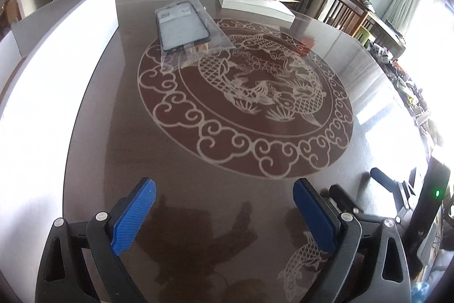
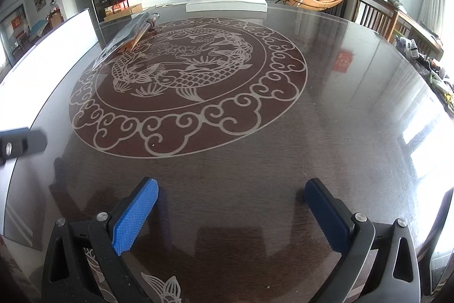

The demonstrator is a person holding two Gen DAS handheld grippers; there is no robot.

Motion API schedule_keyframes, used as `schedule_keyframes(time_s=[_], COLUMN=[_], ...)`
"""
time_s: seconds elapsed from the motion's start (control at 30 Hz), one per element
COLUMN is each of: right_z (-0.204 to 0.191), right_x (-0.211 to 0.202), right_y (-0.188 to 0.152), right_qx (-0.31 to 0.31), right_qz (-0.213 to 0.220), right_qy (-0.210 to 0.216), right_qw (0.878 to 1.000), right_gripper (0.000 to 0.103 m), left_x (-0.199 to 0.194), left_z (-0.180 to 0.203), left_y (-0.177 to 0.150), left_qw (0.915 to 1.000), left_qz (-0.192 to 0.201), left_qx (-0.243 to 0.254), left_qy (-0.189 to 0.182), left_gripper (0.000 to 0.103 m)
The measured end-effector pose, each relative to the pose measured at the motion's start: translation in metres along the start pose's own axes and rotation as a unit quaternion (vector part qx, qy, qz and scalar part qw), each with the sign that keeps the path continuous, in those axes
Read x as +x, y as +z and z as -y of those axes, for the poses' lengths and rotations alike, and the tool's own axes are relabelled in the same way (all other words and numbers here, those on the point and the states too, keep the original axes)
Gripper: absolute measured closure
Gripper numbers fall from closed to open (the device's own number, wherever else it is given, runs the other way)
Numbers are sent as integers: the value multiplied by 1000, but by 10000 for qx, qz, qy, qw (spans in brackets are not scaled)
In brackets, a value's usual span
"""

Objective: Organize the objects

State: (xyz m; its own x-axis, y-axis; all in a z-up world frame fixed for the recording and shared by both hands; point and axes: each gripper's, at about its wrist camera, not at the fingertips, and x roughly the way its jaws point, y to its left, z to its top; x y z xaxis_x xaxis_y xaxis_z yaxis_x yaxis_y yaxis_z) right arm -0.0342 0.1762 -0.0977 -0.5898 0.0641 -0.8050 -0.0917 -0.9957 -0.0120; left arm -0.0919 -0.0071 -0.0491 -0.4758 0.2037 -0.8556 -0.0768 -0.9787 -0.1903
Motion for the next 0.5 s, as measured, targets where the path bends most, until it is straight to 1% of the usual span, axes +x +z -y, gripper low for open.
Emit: schedule_keyframes(time_s=[0.2, 0.27, 0.33, 0.5], right_z=[0, 0, 0, -3], right_x=[0, 0, 0, 2], right_y=[0, 0, 0, 0], right_qx=[2, 3, 5, -35], right_qz=[-1, -1, -1, 6], right_qy=[0, -1, 2, 25], right_qw=[10000, 10000, 10000, 10000], right_gripper=[0, 0, 0, 0], left_x=[-2, 7, 22, 58], left_z=[-7, -12, -20, -46], left_y=[60, 83, 104, 145], left_qw=[9986, 9981, 9983, 9981], left_qz=[480, 556, 467, 241], left_qx=[-204, -235, -284, -491], left_qy=[89, 105, 203, 285], left_gripper=[4, 4, 4, 4])
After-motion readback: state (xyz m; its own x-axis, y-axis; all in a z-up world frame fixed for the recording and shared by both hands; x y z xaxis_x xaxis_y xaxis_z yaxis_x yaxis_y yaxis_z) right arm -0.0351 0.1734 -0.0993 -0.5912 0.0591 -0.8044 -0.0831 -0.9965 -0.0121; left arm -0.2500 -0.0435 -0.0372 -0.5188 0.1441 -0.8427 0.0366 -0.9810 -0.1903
